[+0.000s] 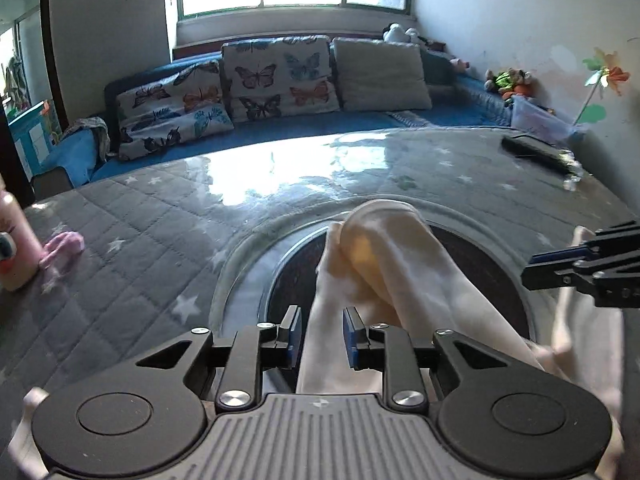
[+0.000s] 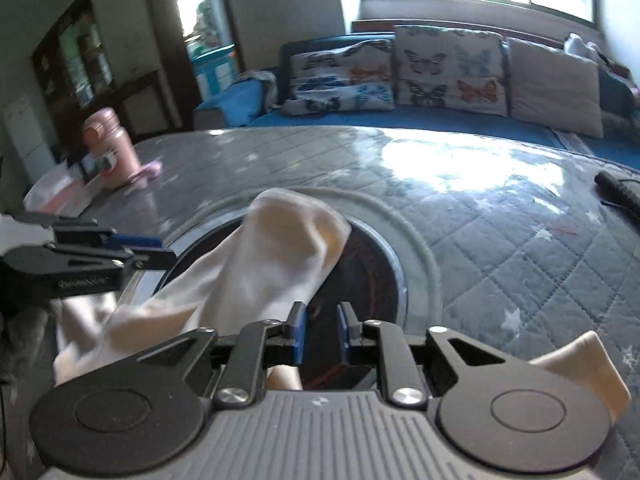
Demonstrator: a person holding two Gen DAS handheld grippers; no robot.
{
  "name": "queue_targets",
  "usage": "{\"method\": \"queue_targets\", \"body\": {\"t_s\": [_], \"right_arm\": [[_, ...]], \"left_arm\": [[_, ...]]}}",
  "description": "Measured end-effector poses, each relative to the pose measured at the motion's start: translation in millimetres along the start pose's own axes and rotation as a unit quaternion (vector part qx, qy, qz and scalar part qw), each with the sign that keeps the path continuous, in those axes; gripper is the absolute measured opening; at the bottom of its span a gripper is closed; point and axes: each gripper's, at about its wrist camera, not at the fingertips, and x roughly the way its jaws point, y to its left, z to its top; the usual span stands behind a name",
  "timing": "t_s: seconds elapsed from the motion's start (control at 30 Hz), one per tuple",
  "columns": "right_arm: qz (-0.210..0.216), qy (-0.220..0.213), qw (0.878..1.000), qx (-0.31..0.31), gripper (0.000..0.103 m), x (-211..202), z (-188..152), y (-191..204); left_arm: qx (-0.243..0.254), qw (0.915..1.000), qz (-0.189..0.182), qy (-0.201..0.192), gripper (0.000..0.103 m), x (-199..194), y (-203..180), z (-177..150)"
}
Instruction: Fold clothes
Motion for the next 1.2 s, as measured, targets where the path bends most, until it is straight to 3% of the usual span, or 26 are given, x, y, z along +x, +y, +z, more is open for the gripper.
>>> {"method": "queue_targets", "body": {"t_s": [0.3, 0.4, 0.43, 0.53, 0.7, 0.83, 0.97, 1.07, 1.2], "right_arm": [[-0.005, 0.007, 0.999, 0.031, 0.026, 40.5, 11.5, -22.3], [-0.007, 0.007, 0.999, 0.035, 0.027, 49.0, 13.3, -25.1], [-0.006, 0.007, 0.999, 0.039, 0.028, 51.0, 13.6, -25.6], [-0.006, 0.007, 0.999, 0.039, 0.03, 55.8, 13.7, -23.7], [-0.009, 0.008, 1.0, 0.027, 0.035, 62.8, 13.5, -15.2], [-0.002, 0.009, 1.0, 0.023, 0.035, 72.3, 16.0, -4.8], [0.03, 0.001, 0.999, 0.013, 0.035, 73.7, 17.8, 15.5], [0.093, -0.005, 0.995, -0.02, 0.036, 67.4, 18.0, 43.8], [0.145, -0.005, 0.987, -0.067, 0.041, 58.8, 16.9, 74.5]], "left_arm": [[0.019, 0.9997, -0.006, 0.016, 0.024, 55.7, -4.8, 9.4], [0.02, 0.9997, -0.015, 0.008, 0.008, 56.1, -4.4, 6.3], [0.023, 0.9997, -0.012, 0.007, 0.007, 54.5, -4.5, 5.9], [0.028, 0.9993, 0.017, -0.016, 0.006, 37.6, -0.8, 7.0], [-0.015, 0.9962, 0.064, -0.056, 0.006, -8.4, 27.0, 2.8], [-0.034, 0.9932, 0.107, -0.032, 0.006, -20.7, 50.0, -14.0], [-0.059, 0.9904, 0.125, -0.004, 0.006, -23.0, 69.6, -34.2], [-0.069, 0.9896, 0.126, 0.0, 0.007, -25.5, 75.7, -41.5], [-0.077, 0.989, 0.126, 0.006, 0.008, -23.1, 78.2, -44.9]]}}
